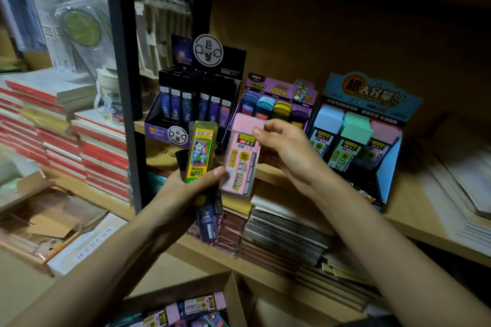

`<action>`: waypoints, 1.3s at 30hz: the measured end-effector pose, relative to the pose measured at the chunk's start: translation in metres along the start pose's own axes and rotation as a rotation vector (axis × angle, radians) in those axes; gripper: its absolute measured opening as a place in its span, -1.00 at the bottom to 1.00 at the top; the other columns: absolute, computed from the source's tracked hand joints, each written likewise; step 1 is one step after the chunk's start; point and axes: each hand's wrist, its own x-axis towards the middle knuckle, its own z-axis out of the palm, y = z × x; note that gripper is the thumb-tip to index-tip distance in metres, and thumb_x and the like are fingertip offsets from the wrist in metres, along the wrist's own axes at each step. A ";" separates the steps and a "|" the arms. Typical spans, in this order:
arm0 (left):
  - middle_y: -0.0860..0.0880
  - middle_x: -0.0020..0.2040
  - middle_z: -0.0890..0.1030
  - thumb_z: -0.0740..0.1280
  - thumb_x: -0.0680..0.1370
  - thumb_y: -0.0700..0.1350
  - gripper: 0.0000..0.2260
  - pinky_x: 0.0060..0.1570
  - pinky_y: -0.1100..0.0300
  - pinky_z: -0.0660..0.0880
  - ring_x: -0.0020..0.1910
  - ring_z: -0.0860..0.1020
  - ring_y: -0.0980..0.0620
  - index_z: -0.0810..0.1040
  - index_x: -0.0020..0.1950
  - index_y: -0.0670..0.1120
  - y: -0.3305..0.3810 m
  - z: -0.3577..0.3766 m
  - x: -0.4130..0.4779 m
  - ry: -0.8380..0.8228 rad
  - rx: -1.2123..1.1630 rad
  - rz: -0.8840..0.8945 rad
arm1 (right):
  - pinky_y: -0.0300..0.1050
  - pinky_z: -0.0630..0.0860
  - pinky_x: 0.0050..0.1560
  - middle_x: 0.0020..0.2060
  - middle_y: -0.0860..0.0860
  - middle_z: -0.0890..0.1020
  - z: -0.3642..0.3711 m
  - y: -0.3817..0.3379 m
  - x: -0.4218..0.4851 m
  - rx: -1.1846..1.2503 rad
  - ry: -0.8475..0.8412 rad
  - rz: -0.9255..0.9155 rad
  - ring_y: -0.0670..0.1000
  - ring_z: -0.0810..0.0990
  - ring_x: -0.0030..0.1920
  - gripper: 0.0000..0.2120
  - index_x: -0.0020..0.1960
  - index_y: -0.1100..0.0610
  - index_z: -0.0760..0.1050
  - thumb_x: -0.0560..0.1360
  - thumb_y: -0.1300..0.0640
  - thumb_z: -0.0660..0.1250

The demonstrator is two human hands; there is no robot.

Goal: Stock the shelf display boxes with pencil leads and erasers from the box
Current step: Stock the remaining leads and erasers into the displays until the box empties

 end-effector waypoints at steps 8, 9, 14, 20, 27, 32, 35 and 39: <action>0.00 -0.31 0.69 0.45 0.27 -0.18 -0.71 -0.39 0.23 0.57 -0.31 0.67 0.07 0.53 -0.04 -0.12 -0.016 0.031 0.008 -0.018 -0.003 0.008 | -0.28 0.52 -0.17 -0.28 -0.04 0.69 -0.096 0.001 -0.033 -0.149 0.324 -0.206 -0.14 0.64 -0.25 -0.93 -0.08 0.06 0.48 0.55 0.20 0.28; -0.01 -0.29 0.70 0.45 0.26 -0.19 -0.69 -0.38 0.22 0.58 -0.30 0.68 0.06 0.54 -0.02 -0.12 -0.019 0.034 0.009 -0.016 0.000 0.002 | -0.28 0.53 -0.18 -0.26 -0.04 0.69 -0.108 0.002 -0.038 -0.173 0.368 -0.222 -0.14 0.65 -0.24 -0.93 -0.08 0.05 0.48 0.54 0.20 0.28; 0.05 -0.36 0.67 0.46 0.23 -0.17 -0.63 -0.37 0.22 0.60 -0.34 0.65 0.12 0.50 0.01 -0.12 -0.033 0.045 0.013 -0.018 0.049 -0.015 | -0.39 0.49 -0.32 -0.19 -0.06 0.61 -0.164 0.002 -0.055 -0.307 0.649 -0.372 -0.25 0.59 -0.28 -0.89 -0.06 0.00 0.45 0.55 0.20 0.27; 0.05 -0.38 0.65 0.45 0.31 -0.21 -0.74 -0.37 0.20 0.60 -0.36 0.65 0.12 0.48 -0.05 -0.10 -0.045 0.048 0.017 -0.011 0.097 -0.003 | -0.40 0.49 -0.17 -0.15 -0.12 0.57 -0.188 0.018 -0.043 -0.420 0.738 -0.414 -0.22 0.55 -0.15 -0.88 0.04 0.05 0.46 0.53 0.21 0.30; 0.02 -0.37 0.65 0.47 0.25 -0.15 -0.64 -0.41 0.22 0.58 -0.35 0.65 0.08 0.47 -0.02 -0.16 -0.047 0.044 0.016 -0.016 0.110 0.007 | -0.56 0.40 -0.09 -0.11 -0.19 0.56 -0.200 0.038 -0.037 -0.517 0.621 -0.336 -0.39 0.50 -0.12 -0.86 0.04 0.05 0.50 0.53 0.24 0.30; 0.02 -0.35 0.66 0.47 0.25 -0.15 -0.63 -0.40 0.23 0.57 -0.32 0.66 0.07 0.48 0.00 -0.15 -0.047 0.045 0.016 -0.016 0.119 0.011 | -0.60 0.39 -0.13 -0.08 -0.19 0.55 -0.207 0.039 -0.031 -0.492 0.595 -0.304 -0.39 0.48 -0.07 -0.89 0.01 0.05 0.49 0.53 0.23 0.30; 0.00 -0.33 0.68 0.46 0.27 -0.17 -0.65 -0.42 0.23 0.57 -0.31 0.67 0.05 0.47 0.00 -0.12 -0.050 0.045 0.018 0.000 0.108 0.005 | -0.53 0.44 -0.10 -0.08 -0.20 0.56 -0.210 0.040 -0.025 -0.481 0.589 -0.294 -0.34 0.50 -0.04 -0.90 0.02 0.04 0.49 0.54 0.21 0.29; -0.01 -0.34 0.67 0.47 0.25 -0.16 -0.66 -0.34 0.16 0.58 -0.32 0.67 0.04 0.48 -0.02 -0.12 -0.053 0.046 0.020 0.016 0.119 0.004 | -0.50 0.45 -0.05 -0.09 -0.21 0.55 -0.210 0.046 -0.020 -0.446 0.611 -0.340 -0.40 0.51 -0.08 -0.86 0.07 0.06 0.49 0.54 0.23 0.28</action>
